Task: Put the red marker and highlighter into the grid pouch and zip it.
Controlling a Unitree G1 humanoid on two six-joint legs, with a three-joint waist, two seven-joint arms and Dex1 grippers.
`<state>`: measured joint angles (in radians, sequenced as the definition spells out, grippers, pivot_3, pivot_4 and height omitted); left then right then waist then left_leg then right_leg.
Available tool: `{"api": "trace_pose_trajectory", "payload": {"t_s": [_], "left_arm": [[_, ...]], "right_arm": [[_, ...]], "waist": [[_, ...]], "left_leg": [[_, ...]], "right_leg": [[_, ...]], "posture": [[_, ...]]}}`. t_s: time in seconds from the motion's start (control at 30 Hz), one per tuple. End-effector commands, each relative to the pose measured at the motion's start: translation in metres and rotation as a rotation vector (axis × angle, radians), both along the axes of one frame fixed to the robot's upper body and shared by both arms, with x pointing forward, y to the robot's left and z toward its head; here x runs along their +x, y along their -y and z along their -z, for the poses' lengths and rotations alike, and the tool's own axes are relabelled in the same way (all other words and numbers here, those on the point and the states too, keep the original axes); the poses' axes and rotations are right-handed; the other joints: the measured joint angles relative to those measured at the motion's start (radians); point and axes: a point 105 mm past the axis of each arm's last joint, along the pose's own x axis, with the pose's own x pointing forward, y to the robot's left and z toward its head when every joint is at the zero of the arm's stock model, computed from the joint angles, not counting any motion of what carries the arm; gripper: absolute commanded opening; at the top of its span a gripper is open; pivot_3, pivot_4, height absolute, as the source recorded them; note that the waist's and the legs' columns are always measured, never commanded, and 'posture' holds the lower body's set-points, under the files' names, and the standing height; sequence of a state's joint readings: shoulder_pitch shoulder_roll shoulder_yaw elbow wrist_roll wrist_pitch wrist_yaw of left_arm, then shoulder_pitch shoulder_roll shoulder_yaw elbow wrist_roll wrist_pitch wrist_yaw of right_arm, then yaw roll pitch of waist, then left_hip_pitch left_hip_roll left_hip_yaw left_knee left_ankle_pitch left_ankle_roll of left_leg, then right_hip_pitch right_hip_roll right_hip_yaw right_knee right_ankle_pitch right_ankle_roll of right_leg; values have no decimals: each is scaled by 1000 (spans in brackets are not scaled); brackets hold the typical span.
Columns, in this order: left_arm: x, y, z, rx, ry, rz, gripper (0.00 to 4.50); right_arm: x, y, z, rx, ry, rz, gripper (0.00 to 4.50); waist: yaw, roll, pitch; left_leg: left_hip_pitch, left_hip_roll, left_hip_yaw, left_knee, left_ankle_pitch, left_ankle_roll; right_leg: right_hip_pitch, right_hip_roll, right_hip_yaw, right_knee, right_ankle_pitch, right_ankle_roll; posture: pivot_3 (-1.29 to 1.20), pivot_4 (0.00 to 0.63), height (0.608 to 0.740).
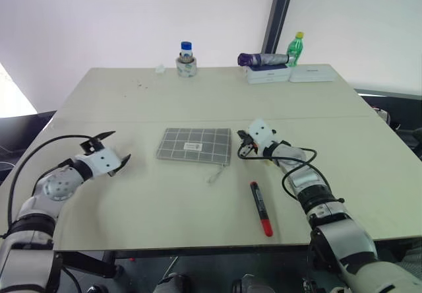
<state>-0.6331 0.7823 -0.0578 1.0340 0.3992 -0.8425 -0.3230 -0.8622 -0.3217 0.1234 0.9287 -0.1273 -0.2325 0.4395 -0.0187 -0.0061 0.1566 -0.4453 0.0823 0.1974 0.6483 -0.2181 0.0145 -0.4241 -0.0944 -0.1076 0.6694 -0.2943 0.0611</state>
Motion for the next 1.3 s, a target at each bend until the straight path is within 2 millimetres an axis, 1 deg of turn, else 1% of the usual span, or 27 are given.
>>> {"api": "trace_pose_trajectory", "payload": {"t_s": [0.03,0.07,0.17,0.2,0.27,0.37,0.47,0.5,0.63,0.73,1.0,1.2,1.3], "left_arm": [[12,16,-9,113,53,54,4500],[16,22,-8,149,56,66,4500],[26,41,-6,184,65,101,4500],[28,44,-4,199,65,107,4500],[30,55,6,264,45,138,4500],[31,67,22,354,16,190,4500],[27,75,31,411,-2,245,4500],[26,77,31,394,-5,257,4500],[24,81,25,388,15,298,4500],[18,84,23,368,13,345,4500],[3,94,25,361,22,469,4500],[-8,94,25,348,29,526,4500],[-8,93,25,334,27,520,4500]], "right_arm": [[8,-4,-12,-6,56,30,60],[8,-6,-10,-6,50,23,60],[7,-11,-5,6,40,12,60],[6,-12,-4,5,39,11,60],[5,-15,-2,3,40,2,60],[4,-20,-1,25,30,-5,60],[3,-27,0,16,30,-29,60],[2,-28,0,17,29,-31,60],[2,-30,3,-1,20,-40,60],[2,-29,7,-35,14,-39,60],[3,-31,5,-108,27,-67,60],[3,-32,5,-131,29,-90,60],[3,-32,5,-135,29,-92,60]], "waist": [[0,0,0],[-1,0,0],[-2,0,0],[-2,0,0],[-3,0,0],[-2,0,0],[2,0,0],[3,0,0],[3,0,0],[1,0,0],[0,0,0],[-2,0,0],[-2,0,0]], "left_leg": [[0,0,0,0,0,0],[0,0,0,0,0,0],[0,0,1,0,0,-1],[0,0,1,0,0,-1],[0,0,1,0,1,-1],[1,0,1,0,1,-2],[2,0,1,1,2,-2],[2,0,1,1,2,-2],[2,0,0,2,2,-2],[2,0,1,2,2,-2],[2,0,1,2,2,-2],[2,0,1,2,2,-2],[2,1,1,2,2,-2]], "right_leg": [[0,0,0,0,0,0],[0,0,0,0,0,0],[0,1,1,1,0,0],[0,1,1,1,0,0],[-1,1,1,1,0,0],[0,1,1,2,0,0],[0,1,2,4,0,0],[0,1,2,5,0,0],[0,1,2,5,0,0],[-1,1,2,6,0,0],[-1,1,2,7,-1,1],[-1,1,3,7,-1,1],[-1,1,3,8,-1,1]], "posture": [[0,150,740],[0,150,740],[0,150,740],[0,150,740],[0,150,740],[0,150,740],[0,150,740],[0,150,740],[0,150,740],[0,150,740],[0,150,740],[0,150,740],[0,150,740]]}}
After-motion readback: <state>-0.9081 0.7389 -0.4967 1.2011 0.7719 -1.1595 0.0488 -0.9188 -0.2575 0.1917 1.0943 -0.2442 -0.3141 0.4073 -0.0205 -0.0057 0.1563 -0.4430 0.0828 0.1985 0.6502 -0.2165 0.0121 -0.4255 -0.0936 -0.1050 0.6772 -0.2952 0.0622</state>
